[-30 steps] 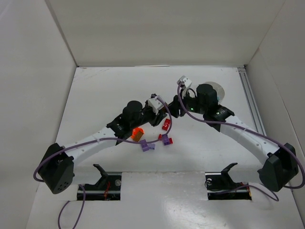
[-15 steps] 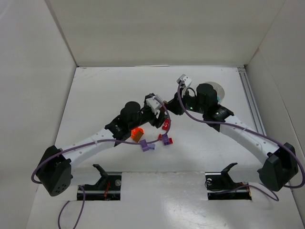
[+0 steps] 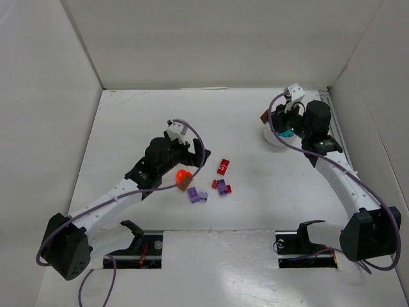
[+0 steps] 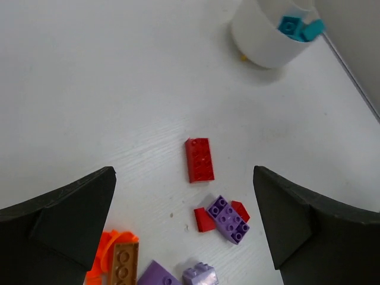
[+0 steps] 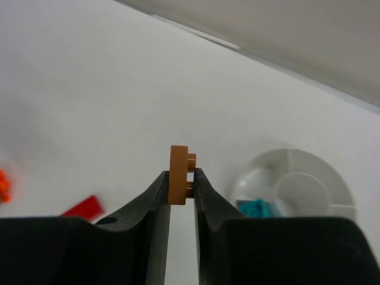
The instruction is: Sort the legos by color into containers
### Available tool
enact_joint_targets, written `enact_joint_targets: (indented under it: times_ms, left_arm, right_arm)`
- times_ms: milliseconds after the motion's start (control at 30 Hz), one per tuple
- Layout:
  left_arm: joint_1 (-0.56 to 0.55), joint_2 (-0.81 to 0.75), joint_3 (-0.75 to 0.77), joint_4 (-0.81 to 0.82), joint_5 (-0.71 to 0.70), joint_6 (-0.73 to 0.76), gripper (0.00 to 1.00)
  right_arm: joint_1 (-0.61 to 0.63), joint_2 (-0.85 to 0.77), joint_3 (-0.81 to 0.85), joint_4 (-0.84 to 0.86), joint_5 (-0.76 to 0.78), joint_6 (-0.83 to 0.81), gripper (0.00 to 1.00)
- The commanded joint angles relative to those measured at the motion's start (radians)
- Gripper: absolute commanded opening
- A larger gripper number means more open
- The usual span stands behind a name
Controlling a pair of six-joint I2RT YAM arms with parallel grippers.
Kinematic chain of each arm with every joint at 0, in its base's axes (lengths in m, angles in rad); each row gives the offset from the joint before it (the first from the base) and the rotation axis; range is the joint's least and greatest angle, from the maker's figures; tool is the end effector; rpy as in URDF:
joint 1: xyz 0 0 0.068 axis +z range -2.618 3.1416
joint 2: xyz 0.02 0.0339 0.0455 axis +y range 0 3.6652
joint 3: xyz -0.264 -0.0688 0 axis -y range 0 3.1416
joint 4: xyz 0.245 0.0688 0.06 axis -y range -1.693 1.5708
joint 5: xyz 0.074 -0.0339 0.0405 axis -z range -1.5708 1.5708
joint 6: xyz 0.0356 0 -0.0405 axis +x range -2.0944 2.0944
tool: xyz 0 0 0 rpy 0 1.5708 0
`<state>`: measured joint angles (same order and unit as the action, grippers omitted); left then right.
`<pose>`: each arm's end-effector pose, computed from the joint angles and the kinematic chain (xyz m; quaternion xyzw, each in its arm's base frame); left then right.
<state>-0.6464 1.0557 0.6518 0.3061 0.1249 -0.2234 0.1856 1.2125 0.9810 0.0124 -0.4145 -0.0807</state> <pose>0.1950 -0.1527 0.2915 0.1962 0.7141 -0.3244 0.5885 0.2762 0.0664 0.3398 -0.2289 0.7396 0.1924 0.6029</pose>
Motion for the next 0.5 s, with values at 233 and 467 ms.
enact_joint_targets:
  times_ms: [233,467]
  left_arm:
    - [0.149,0.044,0.002,-0.303,-0.042,-0.379,1.00]
    - [0.220,0.035,-0.043,-0.321,-0.038,-0.390,1.00]
  right_arm:
    - [-0.185,0.200,0.126,0.003,0.111,-0.283,0.00]
    - [-0.186,0.278,0.171,0.003,0.247,-0.370,0.00]
